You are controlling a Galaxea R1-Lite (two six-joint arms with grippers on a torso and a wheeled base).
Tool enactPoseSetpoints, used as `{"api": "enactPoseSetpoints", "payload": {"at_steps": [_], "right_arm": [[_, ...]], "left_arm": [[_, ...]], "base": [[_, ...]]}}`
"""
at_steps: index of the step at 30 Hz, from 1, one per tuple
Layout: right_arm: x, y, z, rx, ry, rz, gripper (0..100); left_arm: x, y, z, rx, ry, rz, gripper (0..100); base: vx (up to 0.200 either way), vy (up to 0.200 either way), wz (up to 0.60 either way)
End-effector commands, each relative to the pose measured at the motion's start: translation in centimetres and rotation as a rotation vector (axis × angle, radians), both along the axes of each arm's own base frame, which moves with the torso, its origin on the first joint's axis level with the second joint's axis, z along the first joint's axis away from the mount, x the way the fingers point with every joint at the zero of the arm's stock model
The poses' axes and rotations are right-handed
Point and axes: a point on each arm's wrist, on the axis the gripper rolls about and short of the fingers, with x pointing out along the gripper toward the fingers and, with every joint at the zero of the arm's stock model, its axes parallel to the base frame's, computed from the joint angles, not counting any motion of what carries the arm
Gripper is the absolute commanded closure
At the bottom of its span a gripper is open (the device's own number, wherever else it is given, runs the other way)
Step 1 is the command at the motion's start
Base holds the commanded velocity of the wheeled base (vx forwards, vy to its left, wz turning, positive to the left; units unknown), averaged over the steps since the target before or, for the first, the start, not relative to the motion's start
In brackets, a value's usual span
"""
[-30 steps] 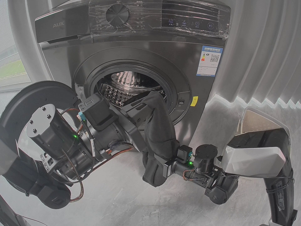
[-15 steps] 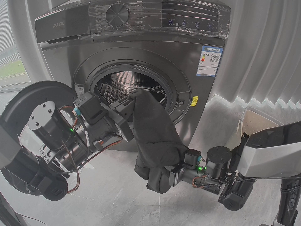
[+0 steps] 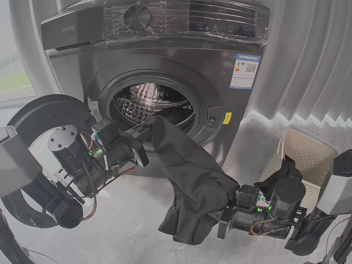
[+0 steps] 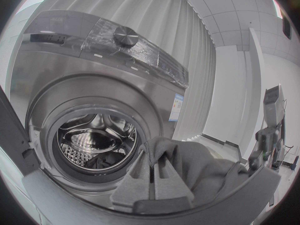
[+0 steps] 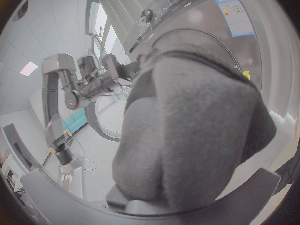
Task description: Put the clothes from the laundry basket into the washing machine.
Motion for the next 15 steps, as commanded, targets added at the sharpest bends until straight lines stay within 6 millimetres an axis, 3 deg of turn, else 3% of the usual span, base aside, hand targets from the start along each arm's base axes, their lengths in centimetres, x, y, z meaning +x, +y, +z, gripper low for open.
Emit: {"api": "enactPoseSetpoints", "payload": {"at_steps": [1,8,9,15], "right_arm": [[-1.22,-0.83,1.96,0.044,-0.038,0.034,100],[-1.13,-0.82,2.09,0.051,-0.041,0.040,100],[-1.11,-0.79,2.11,0.052,-0.042,0.040,100],[-0.85,-0.99,2.14,0.053,-0.043,0.027,100]], "left_arm": [[0.88,-0.01,-1.70,0.028,0.045,0.014,100],[0.90,-0.08,-2.17,0.038,0.058,0.013,100],[0.87,-0.12,-2.17,0.037,0.059,0.011,0],[1.16,0.14,-1.87,0.025,0.053,0.030,0]], "base": [[0.000,0.000,0.00],[0.000,0.000,0.00],[0.000,0.000,0.00],[0.000,0.000,0.00]]}}
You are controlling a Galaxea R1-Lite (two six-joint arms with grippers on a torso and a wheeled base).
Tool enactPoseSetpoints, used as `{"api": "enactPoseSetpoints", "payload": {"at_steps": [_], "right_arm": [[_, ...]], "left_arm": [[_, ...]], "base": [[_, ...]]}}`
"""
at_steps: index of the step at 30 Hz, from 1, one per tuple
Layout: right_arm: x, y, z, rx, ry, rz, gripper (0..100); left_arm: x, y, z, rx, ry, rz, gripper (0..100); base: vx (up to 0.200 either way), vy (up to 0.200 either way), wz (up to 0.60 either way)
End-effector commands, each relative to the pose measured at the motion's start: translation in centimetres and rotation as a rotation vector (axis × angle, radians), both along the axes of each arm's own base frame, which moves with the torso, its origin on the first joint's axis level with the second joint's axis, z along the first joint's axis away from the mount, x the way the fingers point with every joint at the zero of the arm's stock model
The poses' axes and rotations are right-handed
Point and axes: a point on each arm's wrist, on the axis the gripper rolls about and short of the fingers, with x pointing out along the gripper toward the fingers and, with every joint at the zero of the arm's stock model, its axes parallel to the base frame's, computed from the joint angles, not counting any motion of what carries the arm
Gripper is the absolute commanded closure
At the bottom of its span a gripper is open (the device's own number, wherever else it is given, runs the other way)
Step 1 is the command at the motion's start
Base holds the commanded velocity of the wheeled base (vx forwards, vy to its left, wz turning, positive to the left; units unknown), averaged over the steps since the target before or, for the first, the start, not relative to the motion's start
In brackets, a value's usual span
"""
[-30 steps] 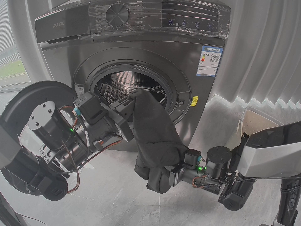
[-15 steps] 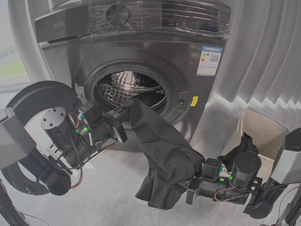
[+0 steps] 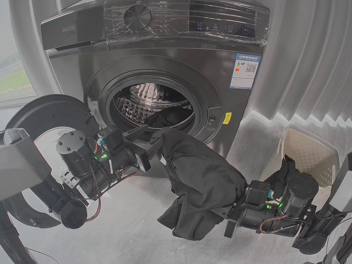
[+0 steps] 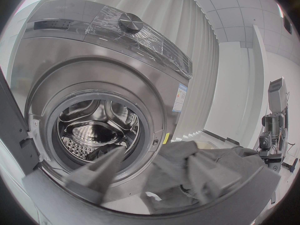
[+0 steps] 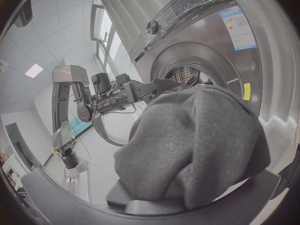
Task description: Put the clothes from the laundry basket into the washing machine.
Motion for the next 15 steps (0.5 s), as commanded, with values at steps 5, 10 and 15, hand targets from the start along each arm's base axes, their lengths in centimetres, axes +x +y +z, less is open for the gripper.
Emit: {"api": "enactPoseSetpoints", "payload": {"at_steps": [5,10,15], "right_arm": [[0.8,-0.6,0.2,0.008,-0.007,-0.037,100],[1.3,-0.9,0.2,0.013,-0.008,-0.059,100],[2.7,-1.1,0.9,0.044,-0.034,-0.102,100]], "left_arm": [[1.3,1.5,0.5,-0.030,-0.008,0.113,0],[1.5,1.7,0.5,-0.037,-0.006,0.137,0],[1.0,2.4,-0.7,-0.006,0.041,0.153,0]], "base": [[0.000,0.000,0.00],[0.000,0.000,0.00],[0.000,0.000,0.00]]}}
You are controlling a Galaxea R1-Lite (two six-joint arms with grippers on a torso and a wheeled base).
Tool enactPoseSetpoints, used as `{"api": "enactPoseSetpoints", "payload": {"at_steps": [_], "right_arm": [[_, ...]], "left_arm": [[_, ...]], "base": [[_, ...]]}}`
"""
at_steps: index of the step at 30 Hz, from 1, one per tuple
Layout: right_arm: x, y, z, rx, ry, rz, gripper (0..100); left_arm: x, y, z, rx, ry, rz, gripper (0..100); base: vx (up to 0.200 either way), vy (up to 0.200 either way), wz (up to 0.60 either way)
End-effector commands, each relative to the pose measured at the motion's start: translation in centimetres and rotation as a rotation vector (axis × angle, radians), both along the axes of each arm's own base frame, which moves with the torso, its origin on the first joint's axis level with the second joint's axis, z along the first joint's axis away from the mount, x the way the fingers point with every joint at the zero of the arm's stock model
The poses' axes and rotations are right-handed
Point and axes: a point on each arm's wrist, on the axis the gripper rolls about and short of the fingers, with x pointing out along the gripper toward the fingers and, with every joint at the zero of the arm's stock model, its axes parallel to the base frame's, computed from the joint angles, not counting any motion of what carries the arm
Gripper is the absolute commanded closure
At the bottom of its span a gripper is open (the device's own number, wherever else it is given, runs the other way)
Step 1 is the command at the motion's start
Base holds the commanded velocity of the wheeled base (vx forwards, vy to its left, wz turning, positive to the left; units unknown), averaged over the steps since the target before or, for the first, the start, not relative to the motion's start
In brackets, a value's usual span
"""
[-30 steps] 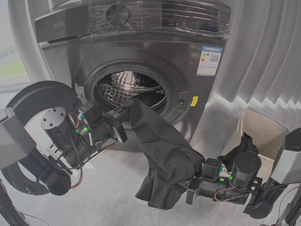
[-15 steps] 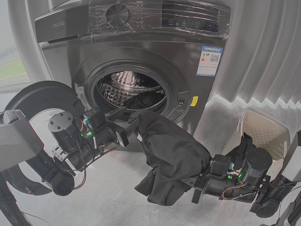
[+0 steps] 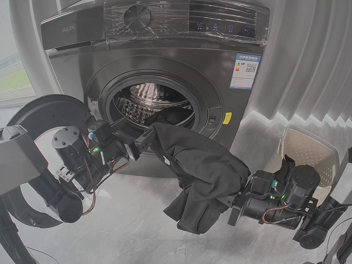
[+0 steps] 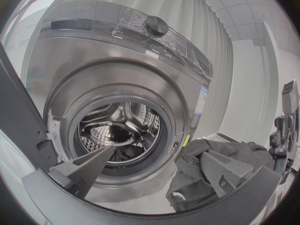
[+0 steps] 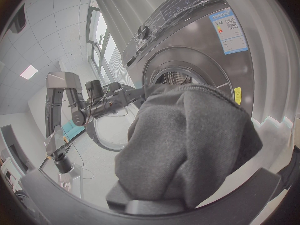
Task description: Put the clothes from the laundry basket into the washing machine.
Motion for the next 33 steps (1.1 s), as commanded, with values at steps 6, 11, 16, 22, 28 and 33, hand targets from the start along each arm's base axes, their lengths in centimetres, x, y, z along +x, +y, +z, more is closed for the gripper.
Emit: {"api": "enactPoseSetpoints", "payload": {"at_steps": [6,11,16,22,28,33], "right_arm": [[2.6,-0.7,1.1,0.051,-0.046,-0.085,100],[3.3,-0.5,1.3,0.070,-0.048,-0.094,100],[4.4,-0.9,0.8,0.063,-0.043,-0.133,100],[5.0,-1.2,0.7,0.067,-0.046,-0.156,100],[4.9,-1.0,0.7,0.067,-0.045,-0.148,100],[4.6,-0.9,0.5,0.060,-0.035,-0.141,100]], "left_arm": [[-2.4,0.8,-2.8,0.092,0.110,-0.118,0],[-4.7,1.7,-4.8,0.209,0.165,-0.261,0],[-6.1,2.1,-5.1,0.231,0.180,-0.363,0],[-6.8,2.4,-5.3,0.254,0.185,-0.373,0],[-6.7,2.3,-5.2,0.253,0.175,-0.374,0],[-6.6,2.2,-5.1,0.252,0.169,-0.375,0]], "base": [[0.000,0.000,0.00],[0.000,0.000,0.00],[0.000,0.000,0.00],[0.000,0.000,0.00],[0.000,0.000,0.00],[0.000,0.000,0.00]]}}
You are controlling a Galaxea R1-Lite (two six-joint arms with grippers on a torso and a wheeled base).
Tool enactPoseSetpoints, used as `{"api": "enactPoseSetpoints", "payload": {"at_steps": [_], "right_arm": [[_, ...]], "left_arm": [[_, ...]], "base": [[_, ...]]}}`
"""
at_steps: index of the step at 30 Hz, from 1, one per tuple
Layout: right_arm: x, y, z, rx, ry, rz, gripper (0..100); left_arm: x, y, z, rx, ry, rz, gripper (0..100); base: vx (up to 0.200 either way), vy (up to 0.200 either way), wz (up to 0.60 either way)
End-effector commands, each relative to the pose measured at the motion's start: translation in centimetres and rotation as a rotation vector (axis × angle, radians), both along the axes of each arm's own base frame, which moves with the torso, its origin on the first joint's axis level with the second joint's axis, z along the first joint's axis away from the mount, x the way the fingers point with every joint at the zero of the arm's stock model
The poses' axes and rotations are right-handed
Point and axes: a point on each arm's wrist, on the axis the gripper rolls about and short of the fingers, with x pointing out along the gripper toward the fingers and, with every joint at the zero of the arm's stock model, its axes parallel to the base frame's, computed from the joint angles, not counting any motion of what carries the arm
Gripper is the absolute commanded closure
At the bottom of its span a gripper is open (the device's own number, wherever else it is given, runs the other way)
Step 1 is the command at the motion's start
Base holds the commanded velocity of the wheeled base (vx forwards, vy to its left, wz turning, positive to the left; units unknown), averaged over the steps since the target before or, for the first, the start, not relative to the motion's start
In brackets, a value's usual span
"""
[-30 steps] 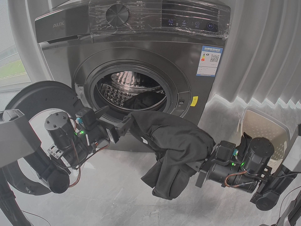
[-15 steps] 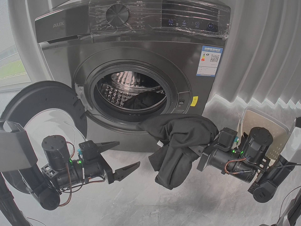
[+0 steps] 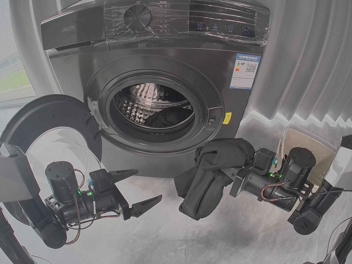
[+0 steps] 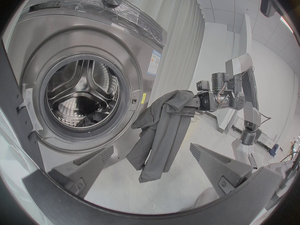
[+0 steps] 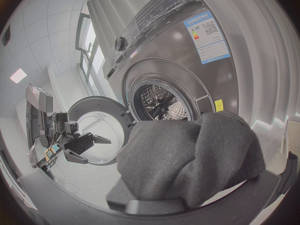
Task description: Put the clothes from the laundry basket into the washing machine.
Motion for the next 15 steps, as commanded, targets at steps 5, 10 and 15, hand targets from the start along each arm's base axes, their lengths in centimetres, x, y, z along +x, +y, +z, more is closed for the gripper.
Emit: {"api": "enactPoseSetpoints", "payload": {"at_steps": [5,10,15], "right_arm": [[-0.3,0.0,-0.6,-0.002,0.038,0.000,100],[-1.6,0.8,-0.5,0.039,0.090,0.041,100],[-3.0,1.7,0.6,0.123,0.125,0.045,100]], "left_arm": [[0.3,-0.2,0.3,-0.008,-0.021,-0.002,0],[0.3,-0.3,0.4,-0.009,-0.024,-0.003,0],[0.3,-0.3,0.4,-0.002,-0.033,-0.005,0]], "base": [[0.000,0.000,0.00],[0.000,0.000,0.00],[0.000,0.000,0.00]]}}
